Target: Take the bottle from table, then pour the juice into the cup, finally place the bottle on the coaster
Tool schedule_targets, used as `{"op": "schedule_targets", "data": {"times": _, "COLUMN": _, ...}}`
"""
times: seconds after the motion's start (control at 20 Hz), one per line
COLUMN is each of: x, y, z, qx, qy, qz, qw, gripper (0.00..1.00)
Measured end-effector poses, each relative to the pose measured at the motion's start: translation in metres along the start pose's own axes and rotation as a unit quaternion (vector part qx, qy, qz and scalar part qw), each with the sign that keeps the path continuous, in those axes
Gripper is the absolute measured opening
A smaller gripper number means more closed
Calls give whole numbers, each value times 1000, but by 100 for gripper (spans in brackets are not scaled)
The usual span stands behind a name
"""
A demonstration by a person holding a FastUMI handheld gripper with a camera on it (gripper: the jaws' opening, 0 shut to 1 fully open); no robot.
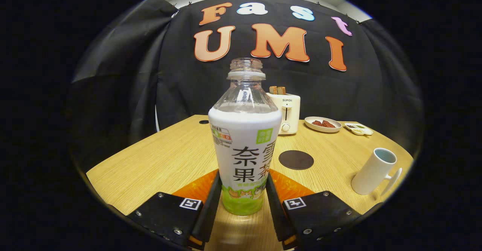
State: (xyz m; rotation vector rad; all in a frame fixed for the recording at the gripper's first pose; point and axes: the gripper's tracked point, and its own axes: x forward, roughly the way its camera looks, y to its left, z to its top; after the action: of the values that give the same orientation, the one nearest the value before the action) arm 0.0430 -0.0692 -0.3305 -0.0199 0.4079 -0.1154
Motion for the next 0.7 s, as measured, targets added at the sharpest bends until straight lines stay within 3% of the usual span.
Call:
{"op": "schedule_targets", "data": {"times": 0.25, "x": 1, "y": 4, "z": 4, "qx": 10, "qy": 1, "qz": 9, "qw": 1000, "gripper": 58}}
{"op": "schedule_targets", "data": {"times": 0.55, "x": -6, "y": 11, "z": 49, "qx": 154, "qy": -38, "qz": 61, "qw": 985, "gripper": 56}}
{"op": "schedule_targets", "data": {"times": 0.7, "x": -8, "y": 4, "z": 57, "qx": 190, "qy": -38, "qz": 66, "qw": 979, "gripper": 56}}
